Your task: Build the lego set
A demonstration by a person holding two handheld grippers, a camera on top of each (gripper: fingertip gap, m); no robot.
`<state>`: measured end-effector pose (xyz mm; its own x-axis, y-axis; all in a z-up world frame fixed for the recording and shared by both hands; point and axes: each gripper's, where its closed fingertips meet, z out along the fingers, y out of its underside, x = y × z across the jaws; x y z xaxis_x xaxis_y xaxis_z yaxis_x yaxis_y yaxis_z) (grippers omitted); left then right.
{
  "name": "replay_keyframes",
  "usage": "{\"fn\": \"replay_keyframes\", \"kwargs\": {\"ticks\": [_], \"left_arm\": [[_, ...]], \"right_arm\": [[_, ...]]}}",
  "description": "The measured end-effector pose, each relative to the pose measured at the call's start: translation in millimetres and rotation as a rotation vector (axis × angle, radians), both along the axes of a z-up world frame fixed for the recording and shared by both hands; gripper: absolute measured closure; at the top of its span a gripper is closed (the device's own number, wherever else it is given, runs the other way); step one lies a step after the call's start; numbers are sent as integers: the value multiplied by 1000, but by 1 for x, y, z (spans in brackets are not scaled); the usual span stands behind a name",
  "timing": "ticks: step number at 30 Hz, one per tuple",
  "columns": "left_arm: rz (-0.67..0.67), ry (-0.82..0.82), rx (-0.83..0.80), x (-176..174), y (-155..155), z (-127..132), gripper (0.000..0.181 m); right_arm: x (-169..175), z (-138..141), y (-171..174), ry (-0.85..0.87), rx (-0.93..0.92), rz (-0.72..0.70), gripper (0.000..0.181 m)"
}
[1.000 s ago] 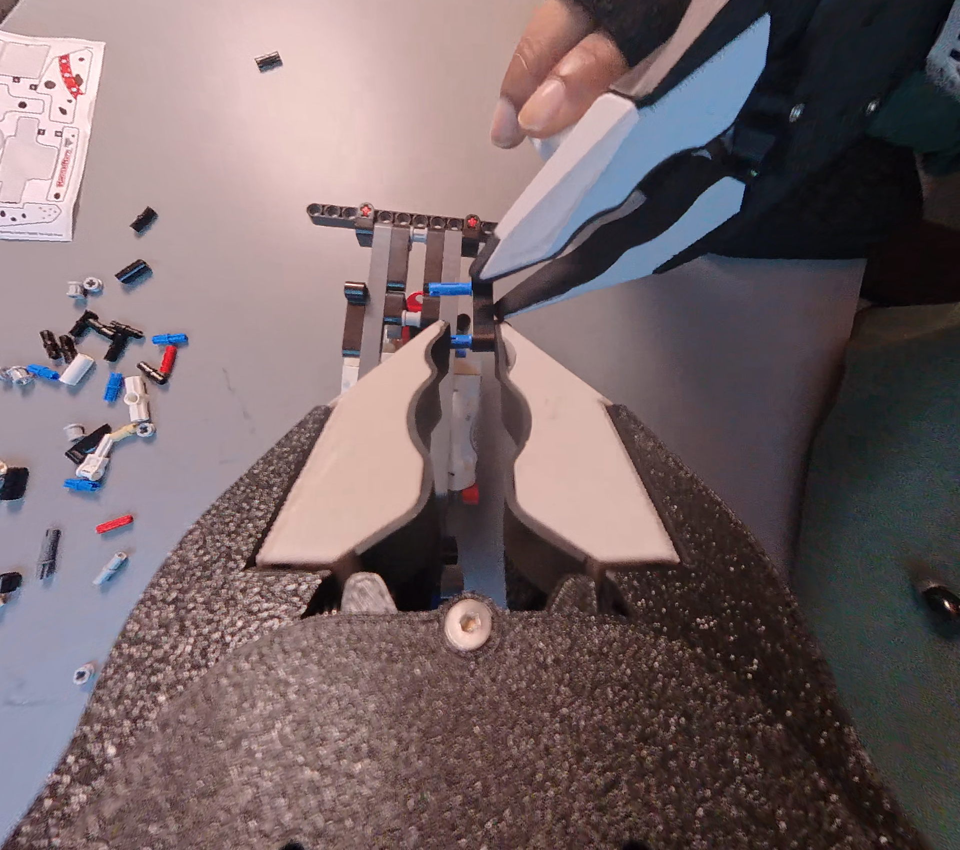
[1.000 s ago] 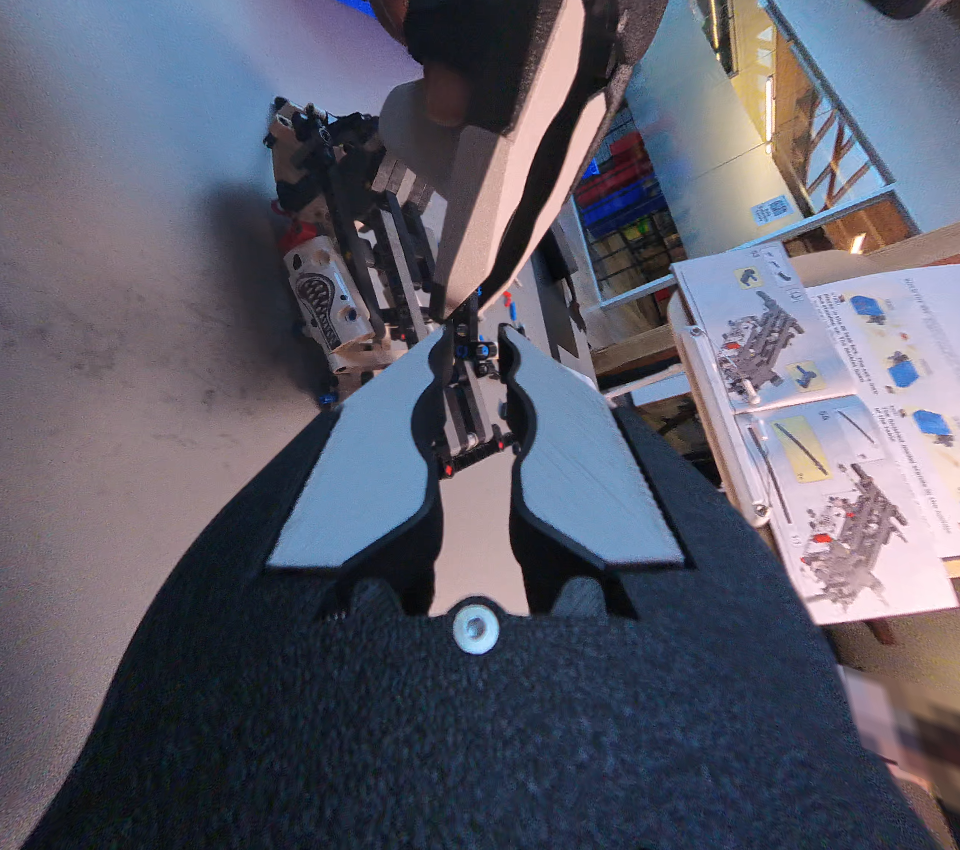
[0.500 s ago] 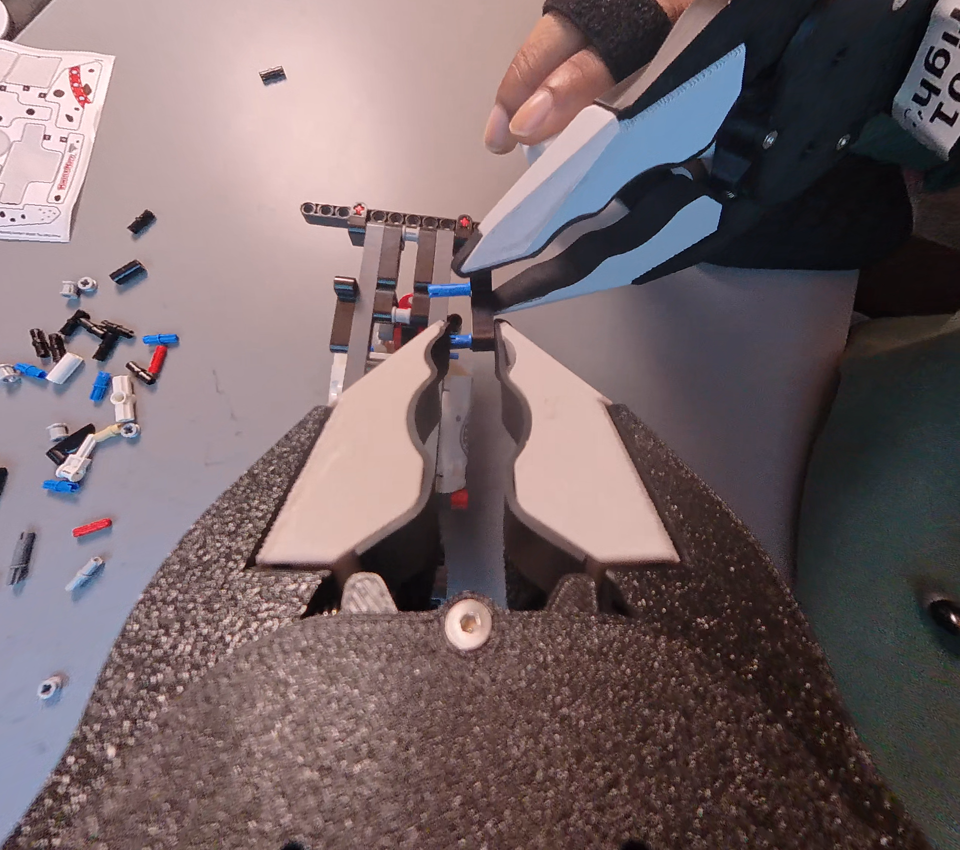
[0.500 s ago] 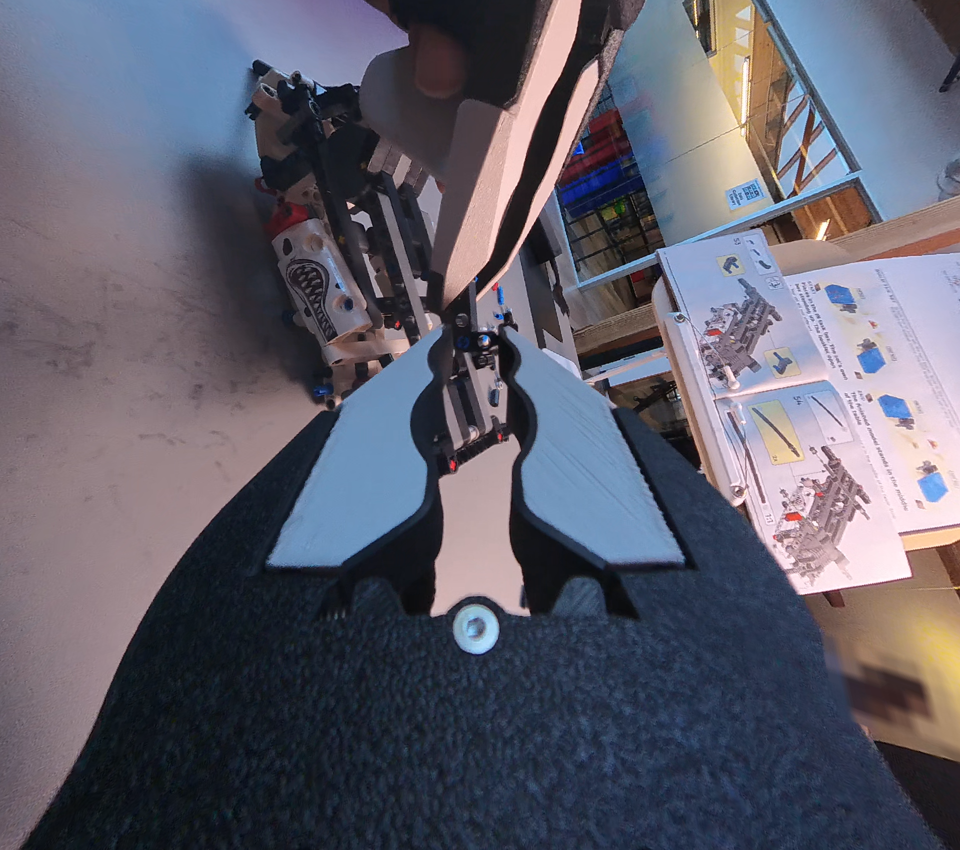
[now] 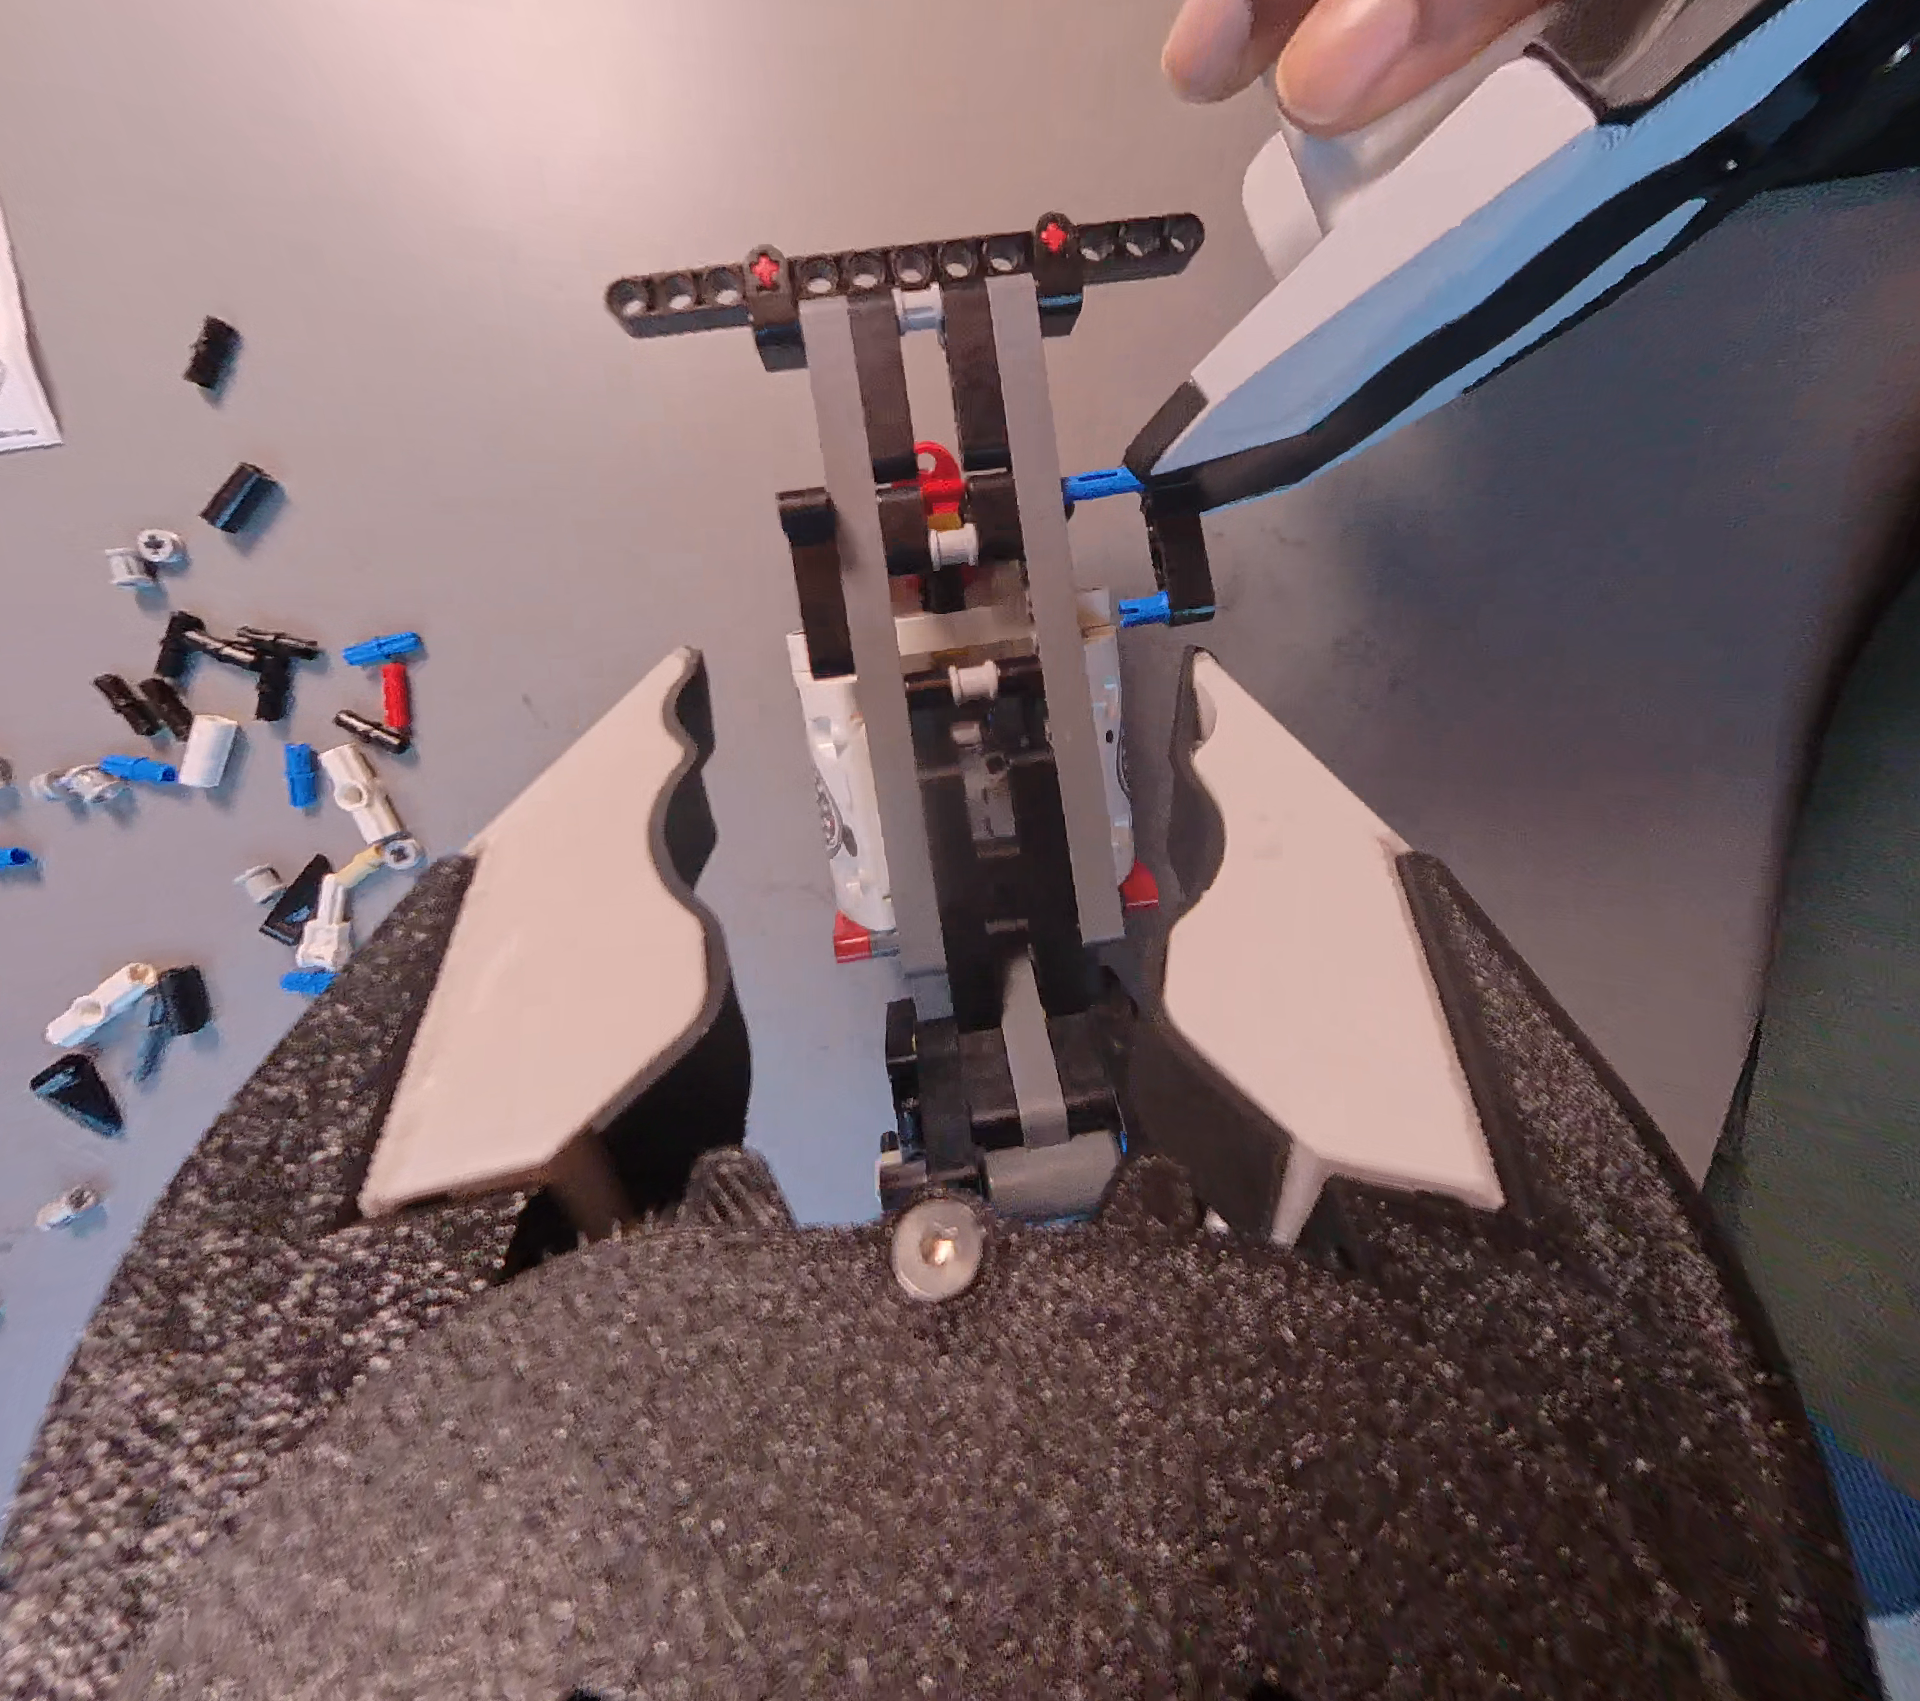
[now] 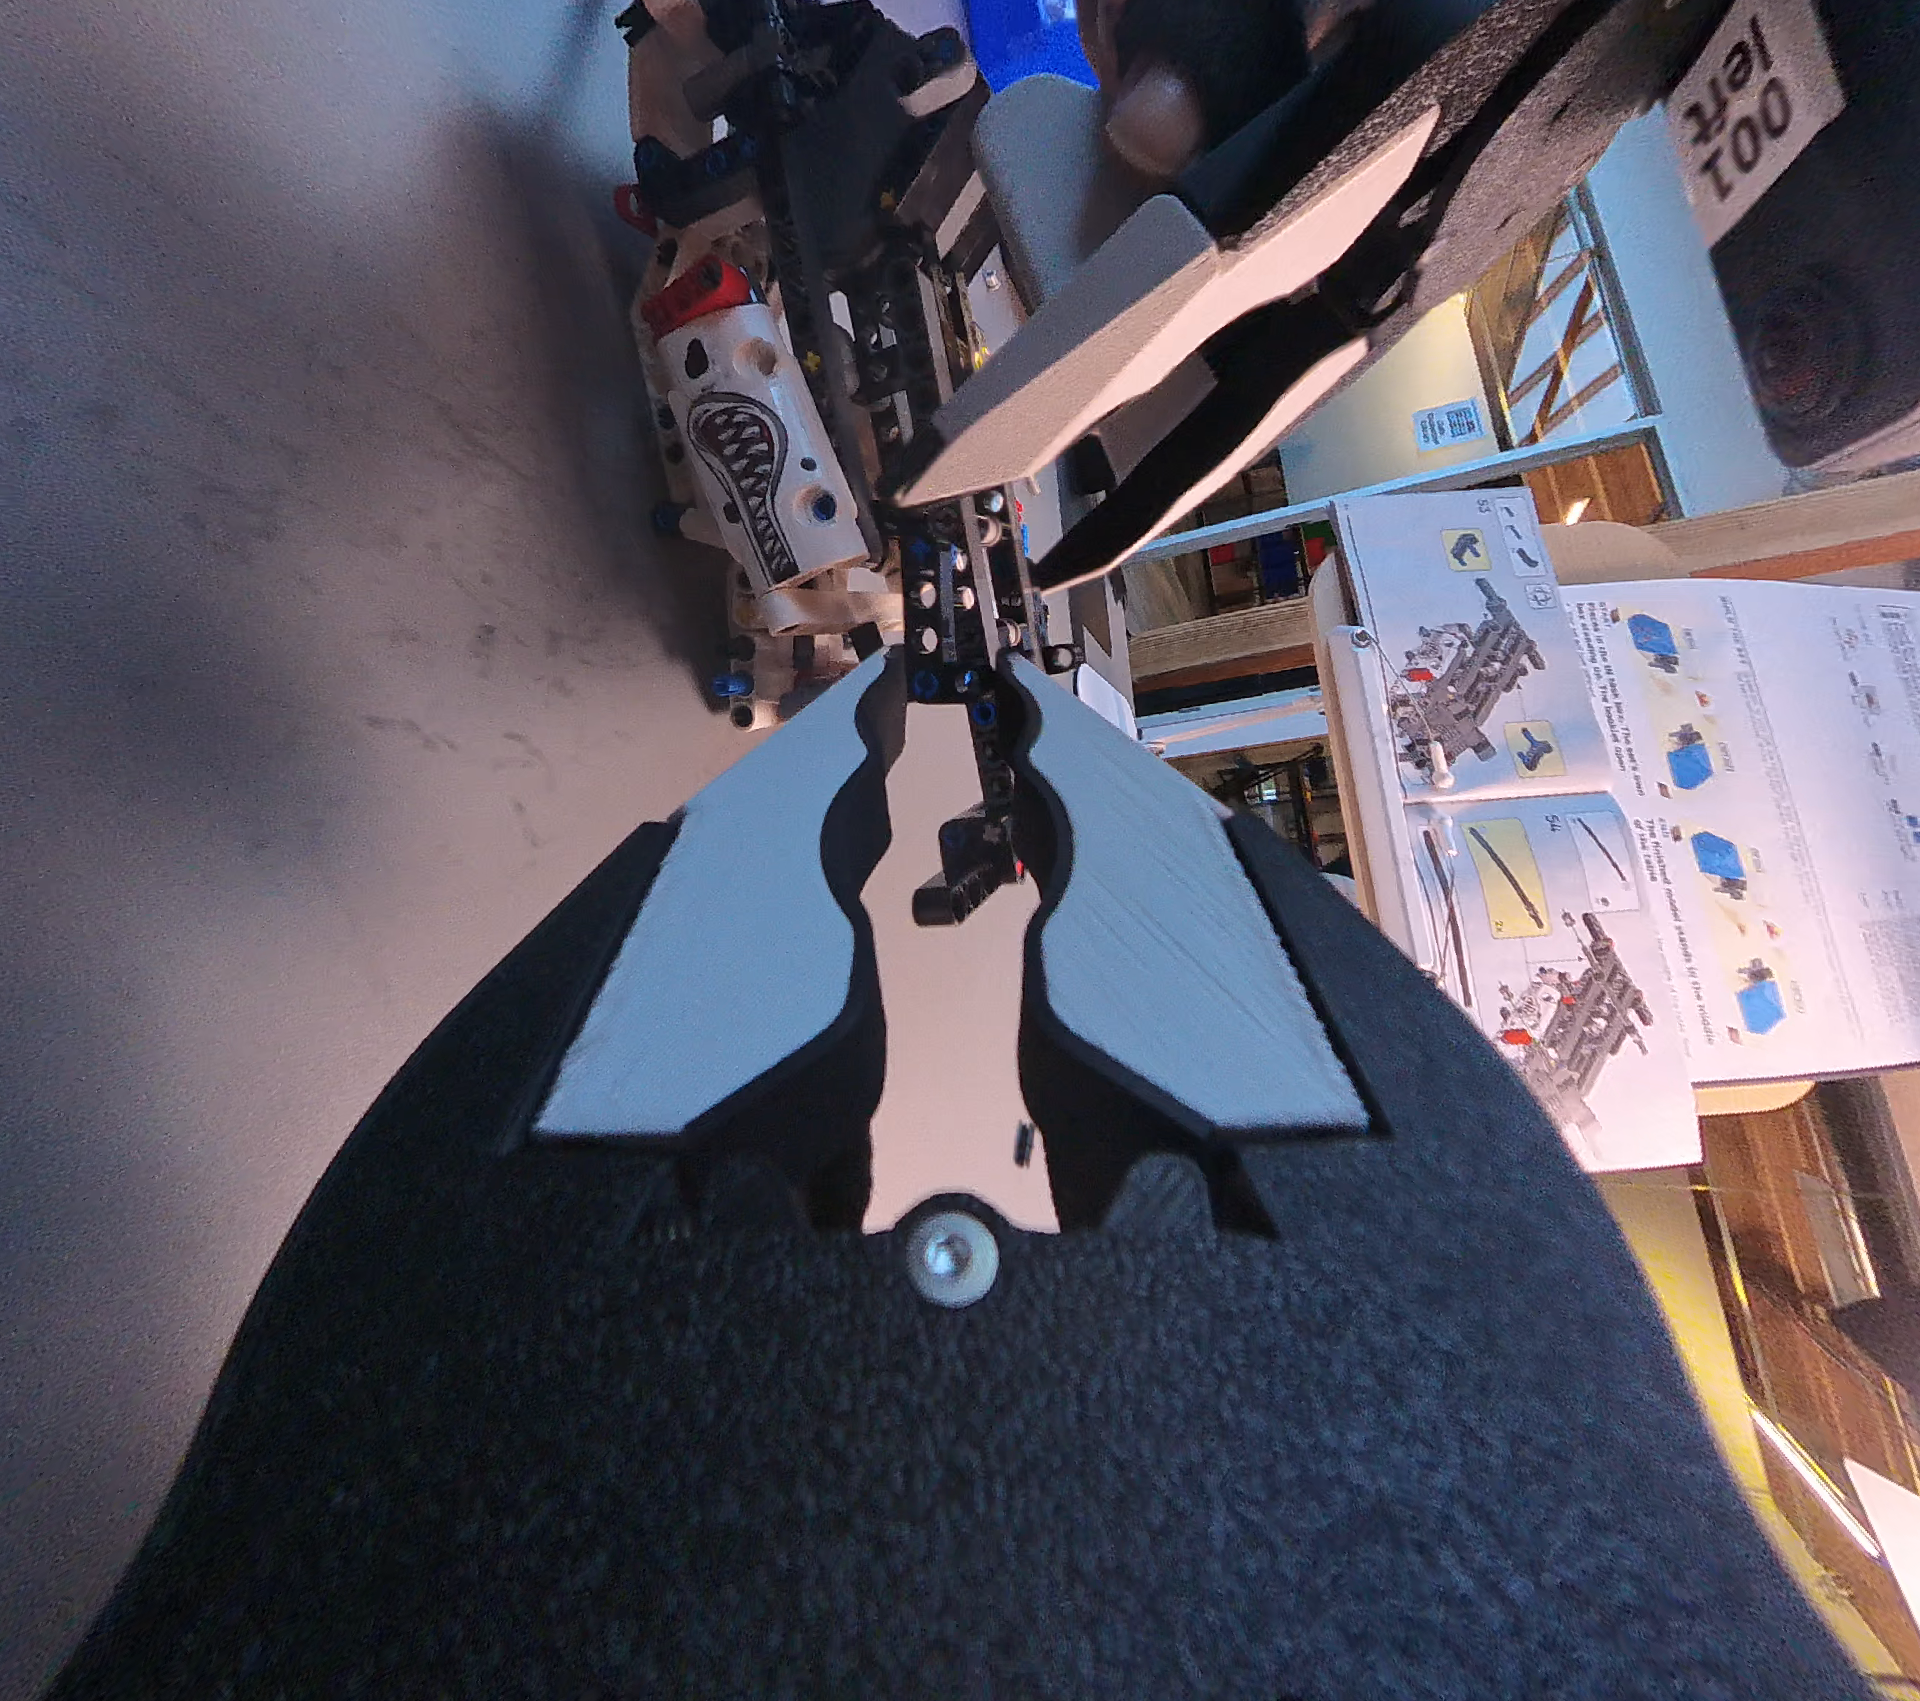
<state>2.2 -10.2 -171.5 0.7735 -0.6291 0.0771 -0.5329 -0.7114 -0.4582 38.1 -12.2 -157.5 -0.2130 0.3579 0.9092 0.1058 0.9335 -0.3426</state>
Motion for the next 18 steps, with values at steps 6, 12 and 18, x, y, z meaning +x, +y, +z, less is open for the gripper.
{"fn": "replay_keyframes", "kwargs": {"ticks": [6, 12, 18], "left_arm": [[-33, 3, -23, 5, -1, -12, 117], [-19, -15, -9, 4, -1, -12, 122], [-20, -58, 2, 6, -1, -12, 123]], "right_arm": [[-1, 0, 2, 28, 19, -9, 165], [-2, 1, 0, 64, 48, 9, 165], [1, 0, -3, 115, 73, 74, 166]]}}
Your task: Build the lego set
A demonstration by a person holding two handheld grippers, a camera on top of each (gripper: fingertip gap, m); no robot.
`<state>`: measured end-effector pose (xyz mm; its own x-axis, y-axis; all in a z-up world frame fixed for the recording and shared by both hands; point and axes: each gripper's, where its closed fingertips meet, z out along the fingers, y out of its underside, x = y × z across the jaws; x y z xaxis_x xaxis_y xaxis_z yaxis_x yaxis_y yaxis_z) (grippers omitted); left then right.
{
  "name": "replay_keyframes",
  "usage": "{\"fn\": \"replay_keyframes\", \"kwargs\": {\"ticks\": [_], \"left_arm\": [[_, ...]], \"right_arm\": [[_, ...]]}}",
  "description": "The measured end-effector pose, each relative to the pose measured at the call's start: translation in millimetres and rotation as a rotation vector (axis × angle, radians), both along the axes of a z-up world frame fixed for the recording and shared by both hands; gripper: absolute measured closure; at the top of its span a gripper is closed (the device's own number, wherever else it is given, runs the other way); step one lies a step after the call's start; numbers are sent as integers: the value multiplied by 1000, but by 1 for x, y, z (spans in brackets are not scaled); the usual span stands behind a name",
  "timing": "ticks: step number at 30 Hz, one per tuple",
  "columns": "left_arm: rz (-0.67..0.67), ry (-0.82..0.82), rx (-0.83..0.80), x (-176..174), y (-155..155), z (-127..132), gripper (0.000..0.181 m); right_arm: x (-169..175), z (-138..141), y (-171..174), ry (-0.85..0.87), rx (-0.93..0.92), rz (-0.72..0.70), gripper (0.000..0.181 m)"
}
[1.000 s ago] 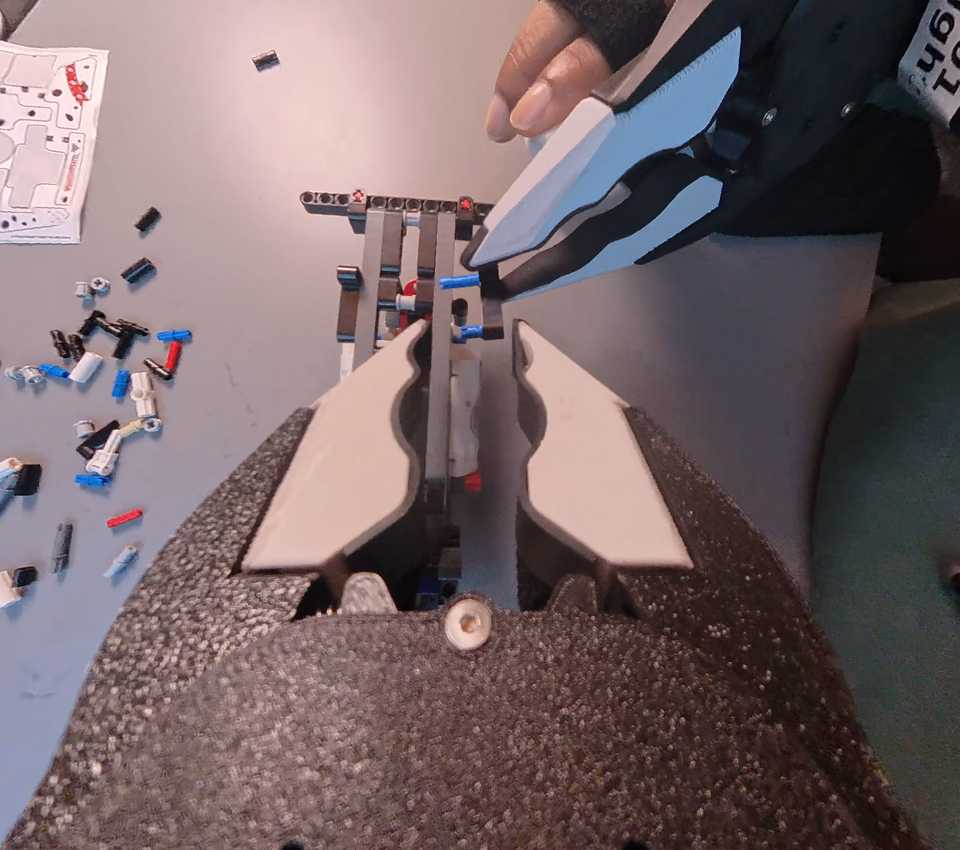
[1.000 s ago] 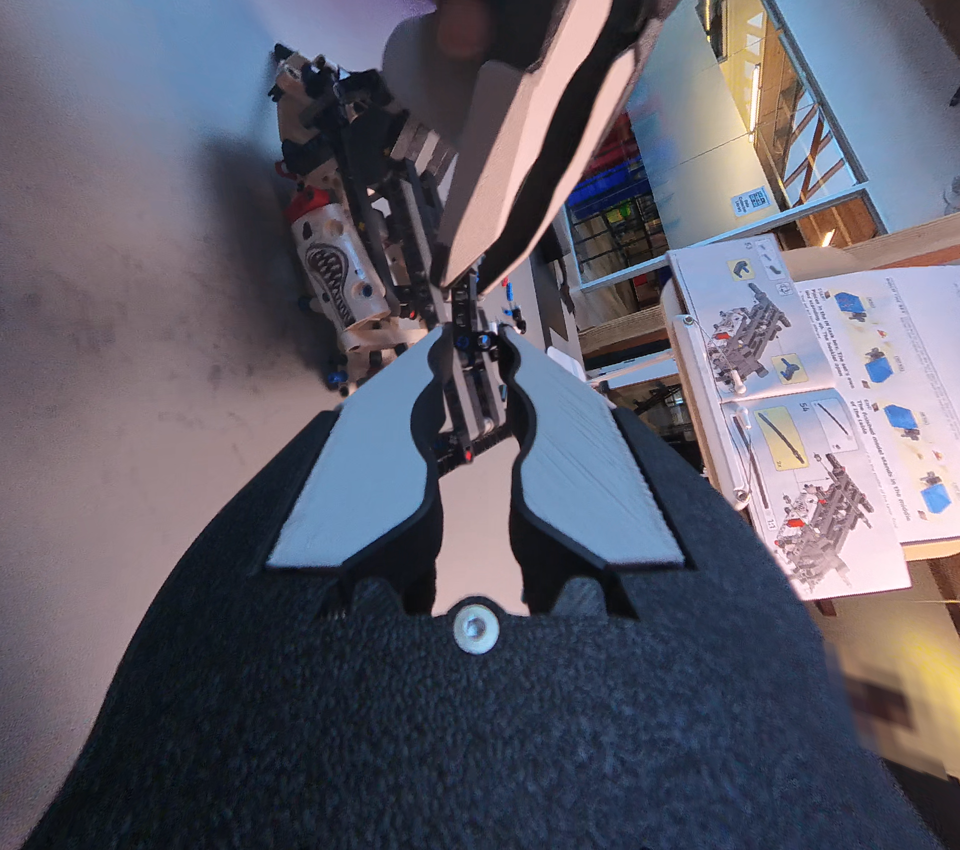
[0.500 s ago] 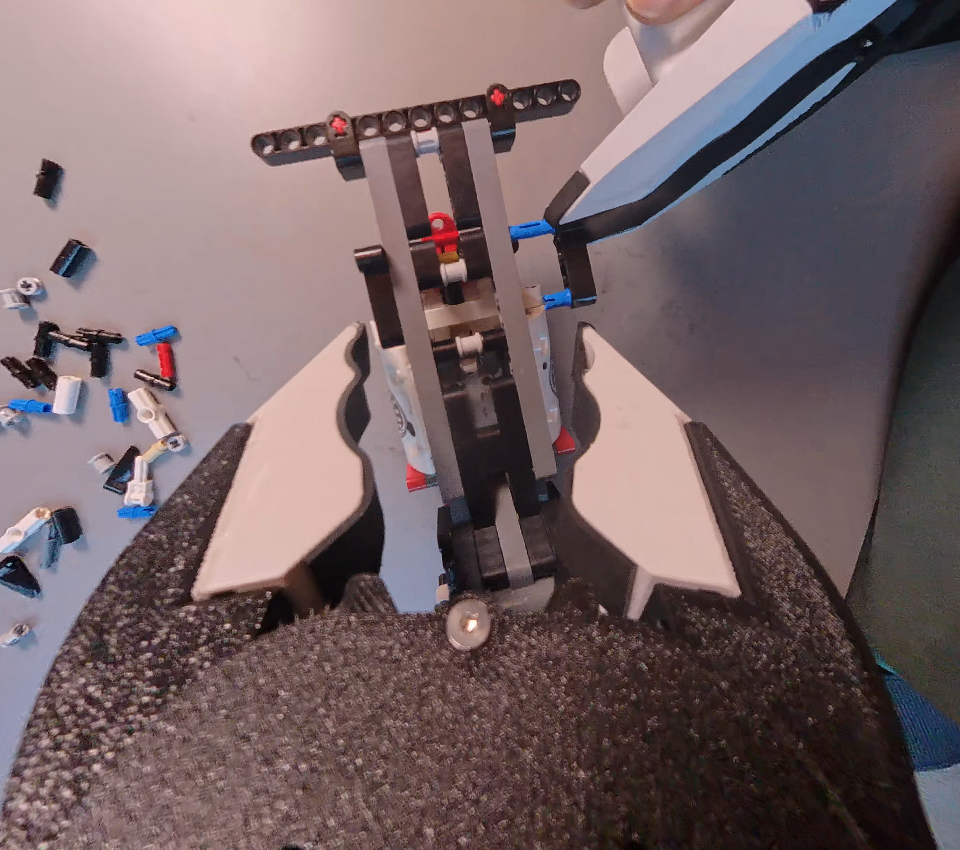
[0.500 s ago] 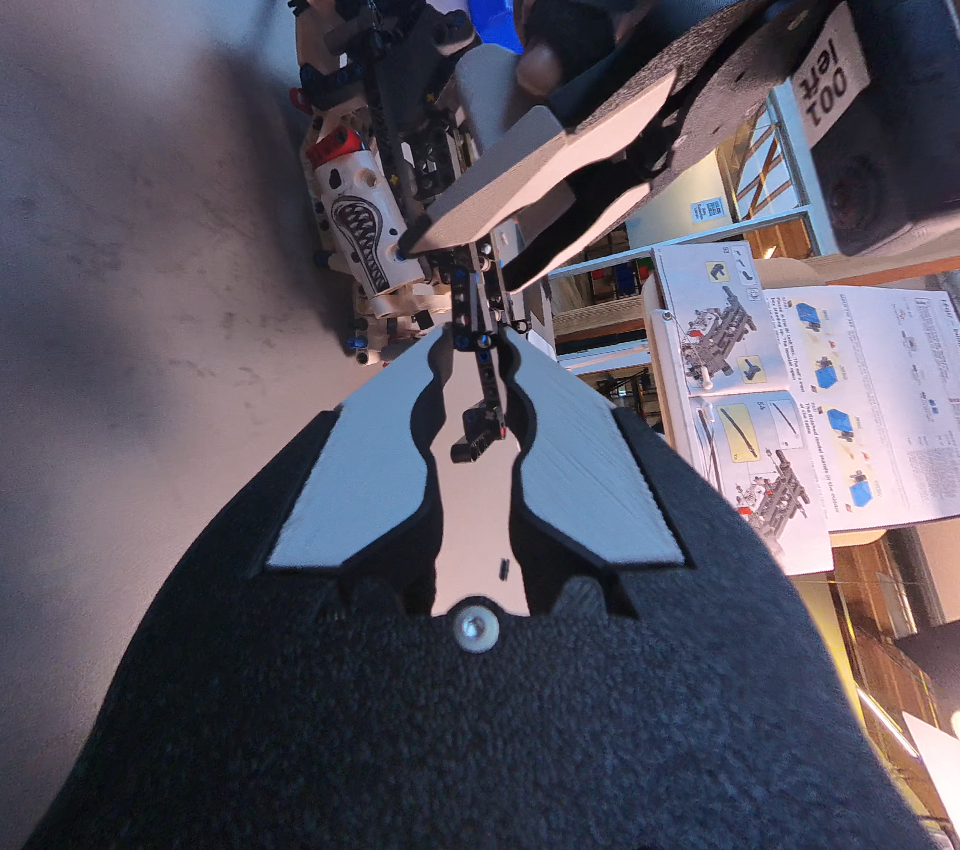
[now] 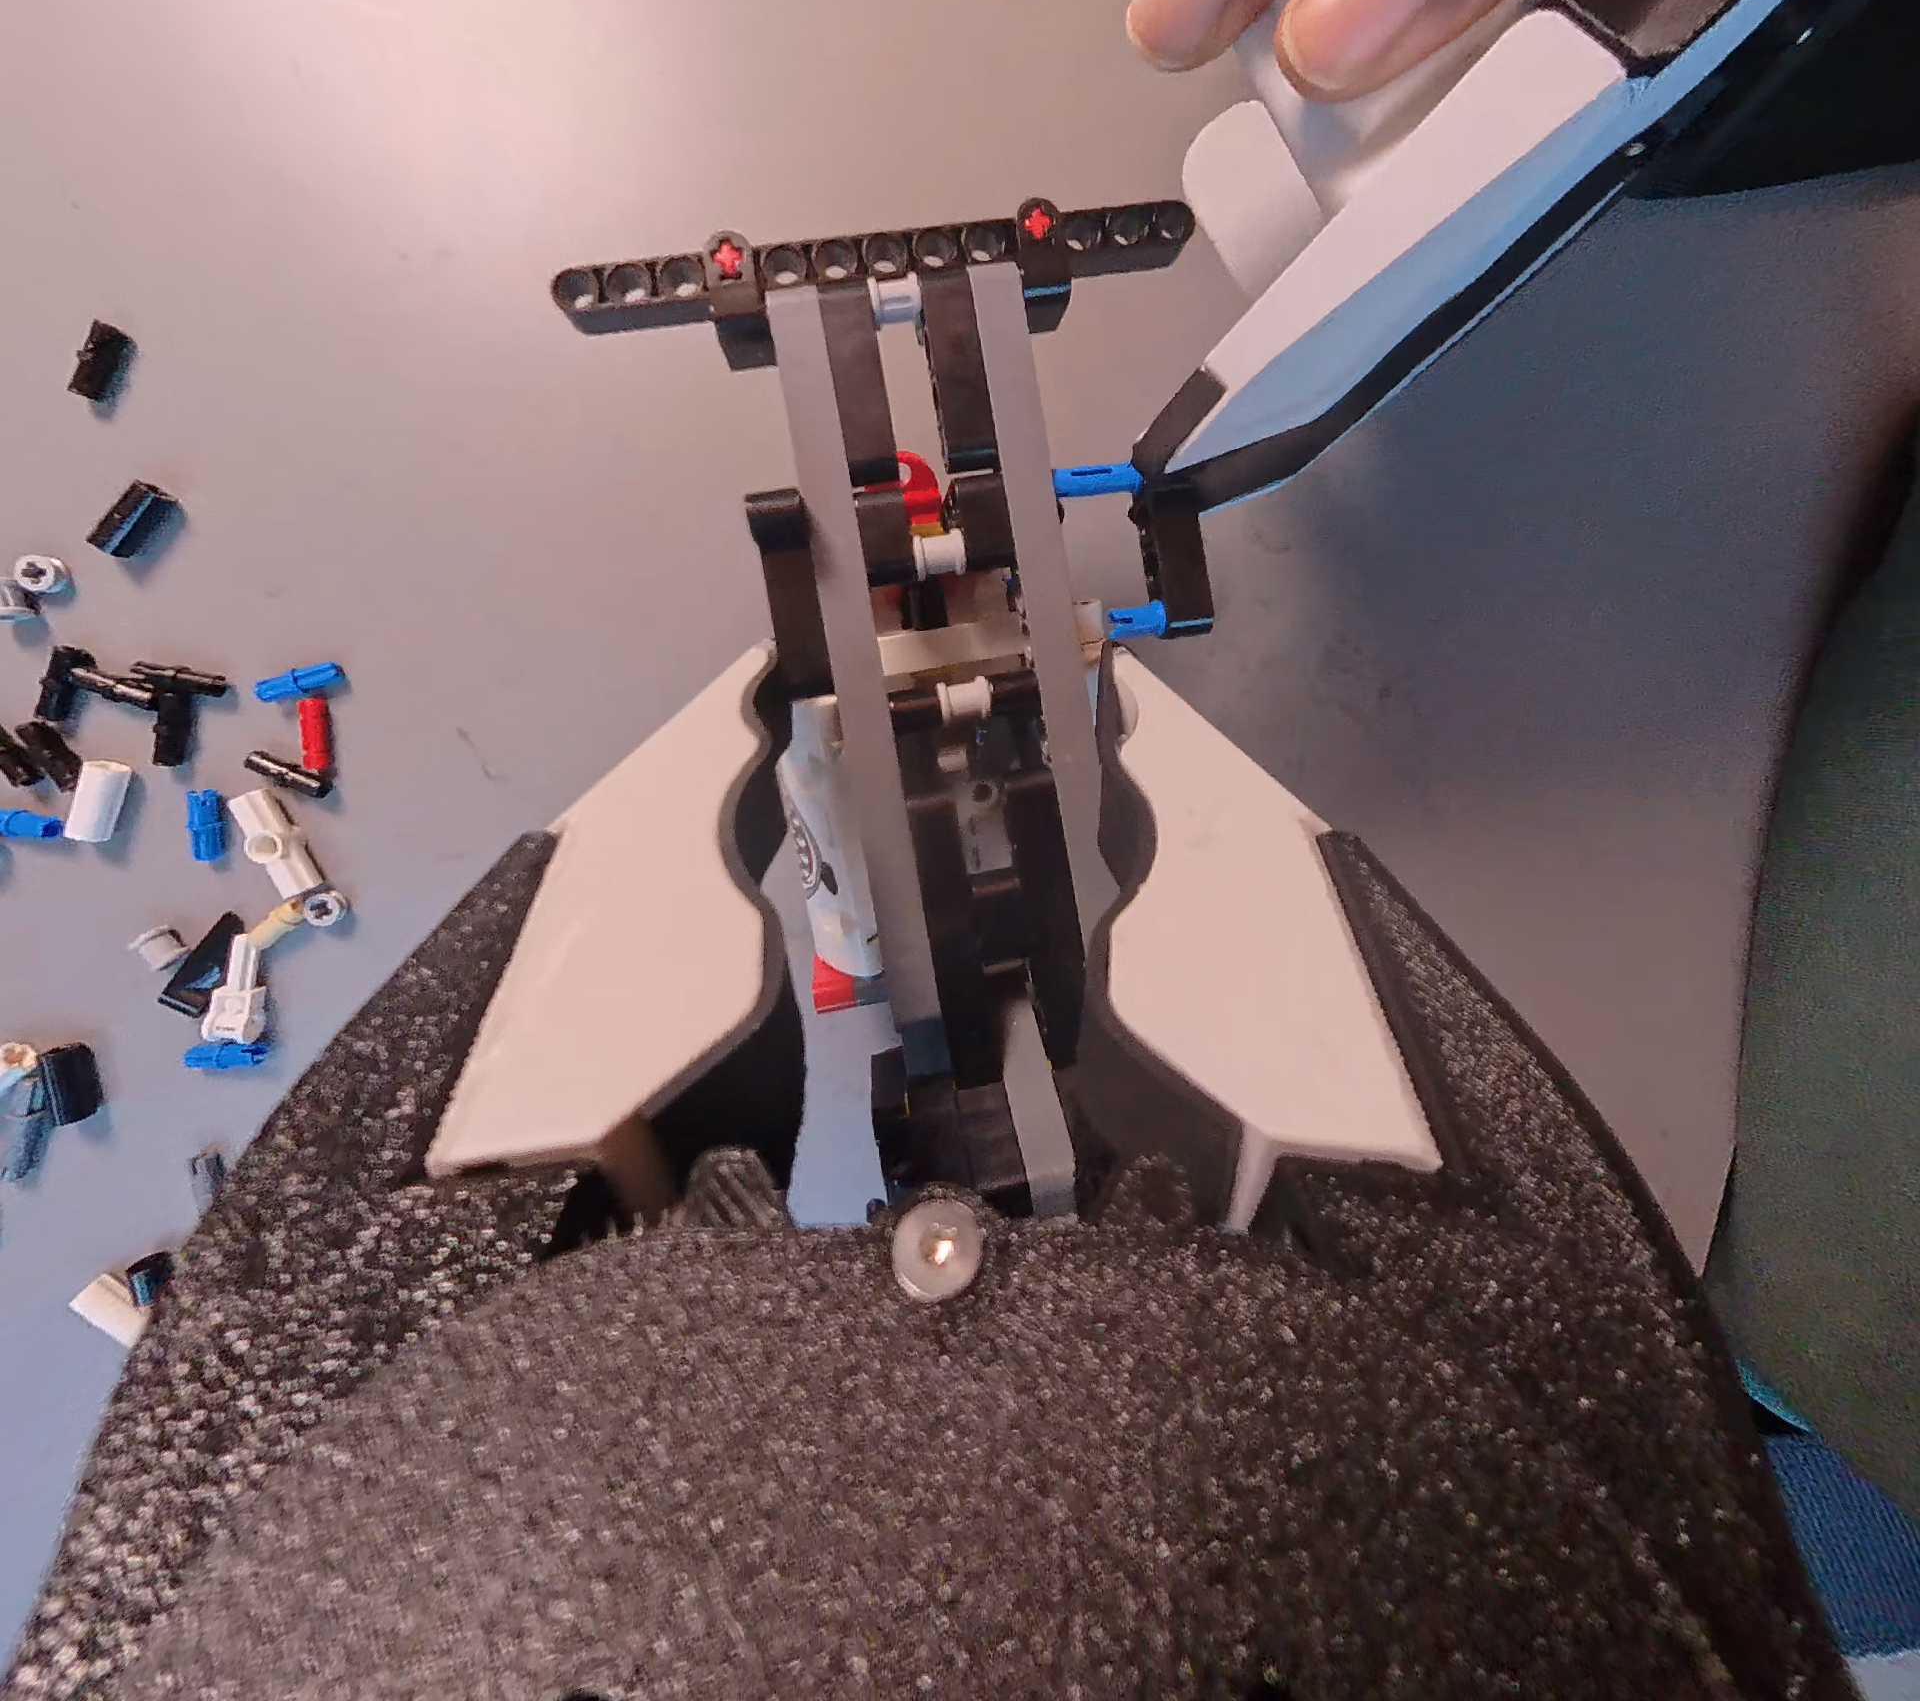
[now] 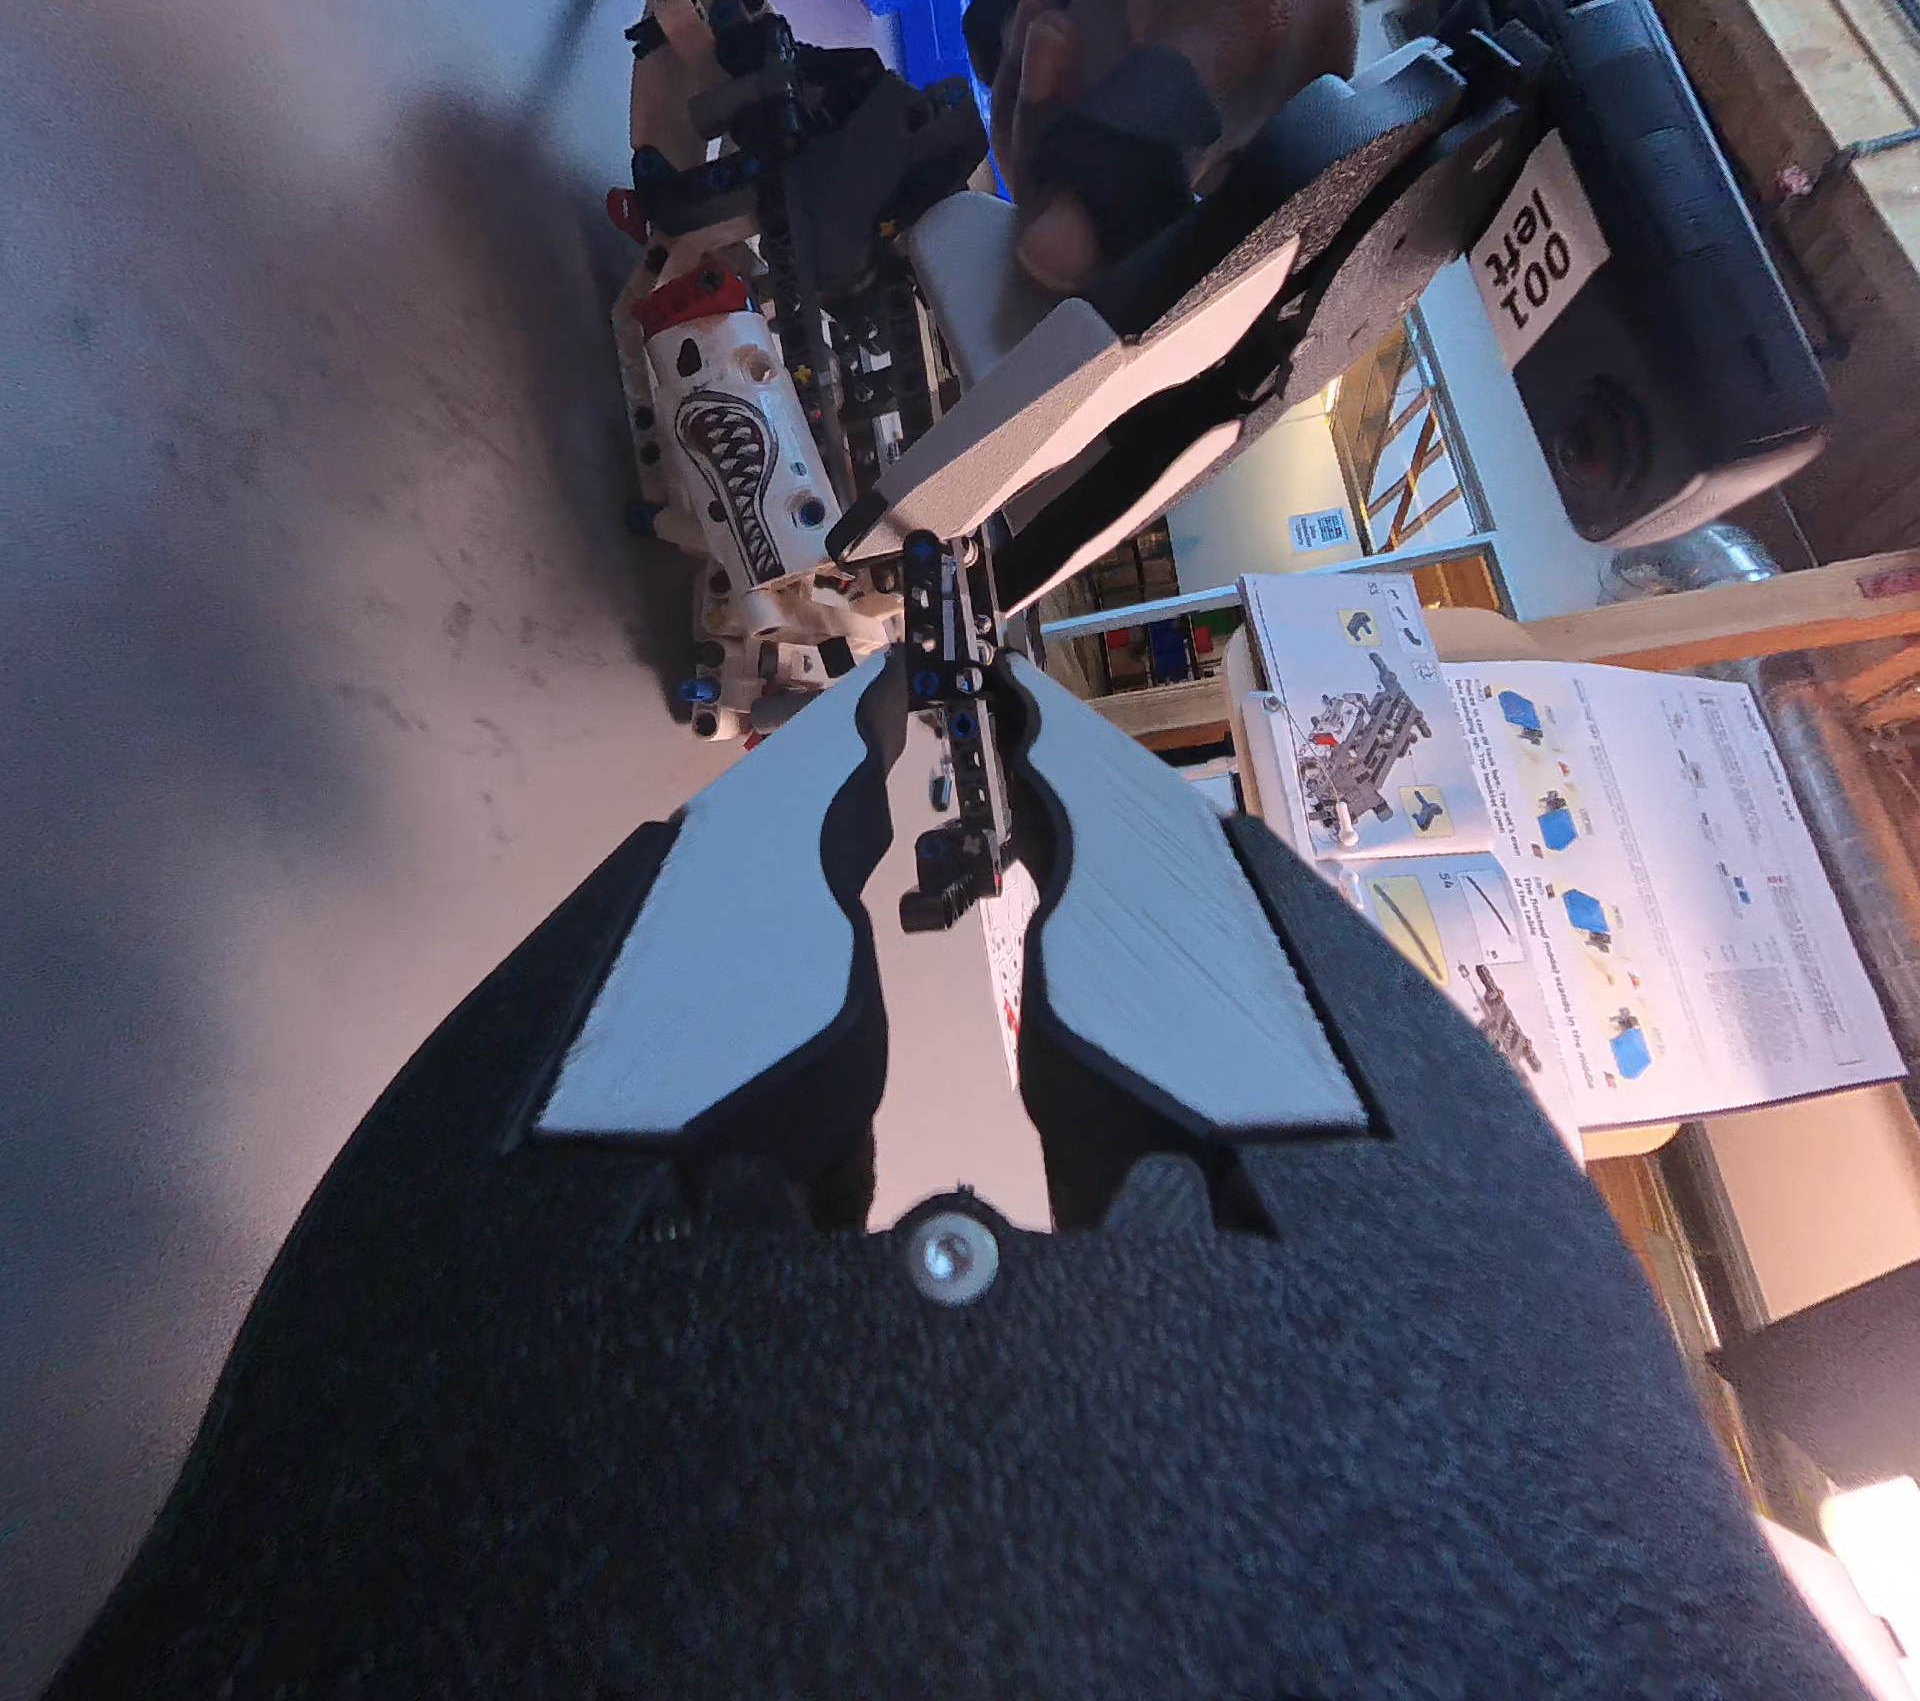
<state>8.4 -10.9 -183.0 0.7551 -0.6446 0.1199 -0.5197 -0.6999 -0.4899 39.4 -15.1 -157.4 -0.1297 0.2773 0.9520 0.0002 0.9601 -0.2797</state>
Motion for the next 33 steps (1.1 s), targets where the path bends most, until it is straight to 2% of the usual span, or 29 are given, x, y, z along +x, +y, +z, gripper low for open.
{"fn": "replay_keyframes", "kwargs": {"ticks": [16, 20, 23, 24, 30, 33], "left_arm": [[-8, -56, 5, 1, -2, 1, 124], [9, -79, 0, 4, -5, 1, 125], [61, -72, 11, 0, -3, 1, 125], [72, -91, 12, 1, -3, 1, 125], [240, -37, 4, -5, 3, 1, 124], [268, -66, 7, -3, -2, 7, 120]], "right_arm": [[4, -3, 0, 2, -9, 84, 166], [1, -11, 12, -9, 19, 16, 166], [1, 8, 0, 45, -6, 7, 166], [-2, 5, 4, 13, -8, -40, 166], [-3, 1, 16, -25, -35, -170, 166], [2, -1, 21, -32, -45, -225, 166]]}}
